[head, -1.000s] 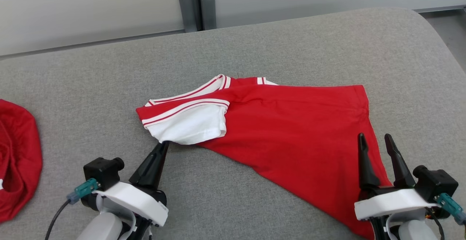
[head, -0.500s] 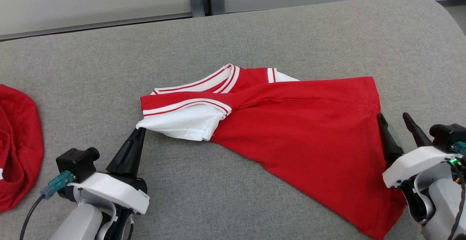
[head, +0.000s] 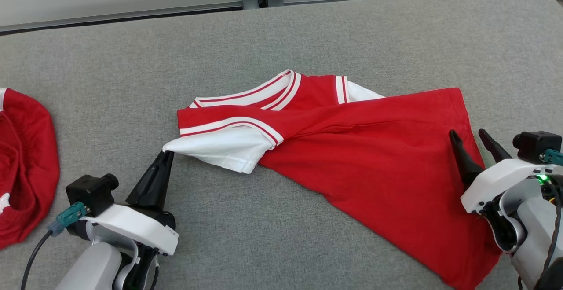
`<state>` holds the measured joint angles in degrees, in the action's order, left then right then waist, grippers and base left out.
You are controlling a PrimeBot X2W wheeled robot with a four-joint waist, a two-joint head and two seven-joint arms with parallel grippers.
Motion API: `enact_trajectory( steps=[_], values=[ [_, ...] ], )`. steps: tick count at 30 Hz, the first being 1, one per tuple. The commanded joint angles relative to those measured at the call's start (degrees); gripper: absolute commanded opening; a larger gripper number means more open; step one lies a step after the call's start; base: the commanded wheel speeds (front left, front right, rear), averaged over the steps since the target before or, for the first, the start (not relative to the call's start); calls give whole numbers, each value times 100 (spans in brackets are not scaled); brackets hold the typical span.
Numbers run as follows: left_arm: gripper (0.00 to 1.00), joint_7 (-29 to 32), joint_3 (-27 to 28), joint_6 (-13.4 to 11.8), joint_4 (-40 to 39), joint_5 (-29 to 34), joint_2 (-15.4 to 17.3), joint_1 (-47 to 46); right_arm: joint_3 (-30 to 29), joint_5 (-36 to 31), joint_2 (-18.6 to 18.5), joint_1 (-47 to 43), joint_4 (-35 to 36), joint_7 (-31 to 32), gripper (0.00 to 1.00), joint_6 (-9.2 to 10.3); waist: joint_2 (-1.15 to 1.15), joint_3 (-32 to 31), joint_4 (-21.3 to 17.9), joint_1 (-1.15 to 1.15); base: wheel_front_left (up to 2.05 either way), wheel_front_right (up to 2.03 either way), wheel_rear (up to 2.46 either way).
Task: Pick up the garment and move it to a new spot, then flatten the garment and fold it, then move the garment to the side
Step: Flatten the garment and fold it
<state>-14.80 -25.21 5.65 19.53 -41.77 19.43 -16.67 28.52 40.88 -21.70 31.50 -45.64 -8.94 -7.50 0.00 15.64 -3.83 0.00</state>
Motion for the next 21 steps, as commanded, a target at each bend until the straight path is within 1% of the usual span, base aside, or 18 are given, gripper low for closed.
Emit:
enact_trajectory(
  steps=[1,2,3,4,8,9,11,12,13,14,15,17,19,20,21],
  values=[
    [0,-1,-5,-10,24,42,46,-53,94,151,-62,114,-68,-3,91,2,0,14,17,0,0,0,0],
    [0,-1,-11,-9,29,40,43,-56,157,219,-84,153,-111,-17,88,2,0,17,27,0,0,0,0],
    [0,0,-18,-11,34,39,39,-61,230,297,-102,182,-154,8,81,2,0,21,36,0,0,0,0],
    [0,-1,-23,-14,37,39,35,-67,305,365,-115,229,-195,20,76,2,0,28,44,0,0,0,0],
    [0,-1,-38,-13,50,34,25,-83,490,538,-150,348,-324,51,78,2,0,45,71,0,0,0,0],
    [0,-2,-46,-14,54,39,24,-90,534,612,-160,381,-371,57,82,2,0,53,81,0,0,0,0],
    [0,-3,-55,-16,68,40,30,-107,703,802,-201,478,-471,96,80,2,0,84,115,0,0,0,0],
    [0,-3,-55,-19,75,38,33,-111,761,870,-214,512,-488,112,76,2,0,95,124,0,0,0,0],
    [0,-3,-55,-19,75,38,33,-111,761,870,-214,512,-488,112,76,2,0,95,124,0,0,0,0],
    [0,-4,-56,-21,80,36,36,-114,813,947,-217,532,-507,146,59,2,0,105,132,0,0,0,0],
    [0,-4,-58,-23,85,34,40,-118,865,1007,-230,563,-525,162,51,2,0,115,140,0,0,0,0],
    [0,-3,-61,-31,95,29,46,-125,975,1128,-252,619,-554,197,46,2,0,131,154,0,0,0,0],
    [0,-3,-62,-27,106,18,53,-132,1073,1228,-282,663,-572,216,29,2,0,146,166,0,0,0,0],
    [0,-4,-62,-27,114,12,56,-136,1137,1274,-296,681,-571,220,5,2,0,152,170,0,0,0,0],
    [0,-4,-62,-29,123,6,57,-138,1205,1315,-318,700,-579,222,0,2,0,153,173,0,0,0,0]
  ],
)
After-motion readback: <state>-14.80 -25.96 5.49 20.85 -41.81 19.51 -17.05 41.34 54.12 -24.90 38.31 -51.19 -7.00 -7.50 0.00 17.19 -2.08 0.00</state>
